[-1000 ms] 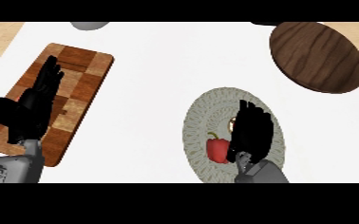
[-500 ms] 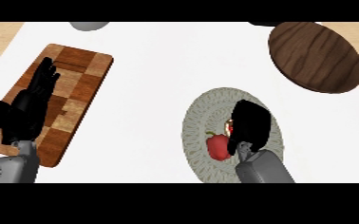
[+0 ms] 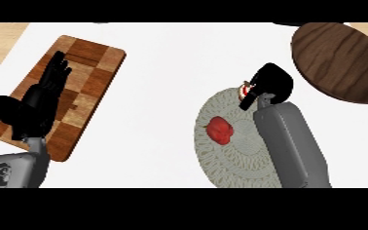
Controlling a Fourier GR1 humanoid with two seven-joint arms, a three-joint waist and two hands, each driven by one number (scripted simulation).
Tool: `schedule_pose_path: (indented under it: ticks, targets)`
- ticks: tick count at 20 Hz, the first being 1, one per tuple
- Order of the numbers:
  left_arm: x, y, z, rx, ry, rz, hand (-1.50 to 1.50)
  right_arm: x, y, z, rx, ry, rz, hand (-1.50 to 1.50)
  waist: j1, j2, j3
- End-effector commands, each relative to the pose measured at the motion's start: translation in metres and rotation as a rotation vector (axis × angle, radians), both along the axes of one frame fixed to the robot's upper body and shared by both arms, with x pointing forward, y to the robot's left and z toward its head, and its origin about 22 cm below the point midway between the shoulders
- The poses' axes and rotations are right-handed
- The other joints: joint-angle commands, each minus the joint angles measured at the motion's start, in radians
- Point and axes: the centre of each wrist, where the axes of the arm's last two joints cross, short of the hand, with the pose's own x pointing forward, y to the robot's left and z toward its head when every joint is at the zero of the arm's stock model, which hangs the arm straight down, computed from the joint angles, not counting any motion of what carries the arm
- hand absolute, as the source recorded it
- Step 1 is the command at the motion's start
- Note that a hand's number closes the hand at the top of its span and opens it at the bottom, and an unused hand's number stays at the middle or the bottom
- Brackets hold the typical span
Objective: Pick the cupcake from the placemat and place it in the bowl
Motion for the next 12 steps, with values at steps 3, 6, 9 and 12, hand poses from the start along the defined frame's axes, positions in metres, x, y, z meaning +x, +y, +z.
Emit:
schedule_pose_path:
  ticks: [3, 6, 9, 12]
  targets:
    - [-0.001, -0.003, -0.003, 0.004, 0.009, -0.032, 0.00, 0.058, -0.038, 0.040, 0.035, -0.046, -0.157, 1.50, 0.043, 0.012, 0.001]
    - [0.006, -0.010, 0.001, 0.013, -0.016, -0.040, 0.00, 0.078, -0.023, 0.071, -0.073, -0.096, -0.177, 1.50, 0.040, 0.010, 0.000]
    - [0.005, -0.020, -0.006, 0.008, 0.011, -0.033, 0.00, 0.088, -0.012, 0.101, -0.185, -0.197, -0.208, 1.50, 0.027, 0.003, -0.001]
    - [0.000, -0.006, -0.003, 0.012, 0.013, -0.012, 0.00, 0.094, -0.020, 0.136, -0.313, -0.328, -0.291, 1.50, 0.020, -0.006, -0.002]
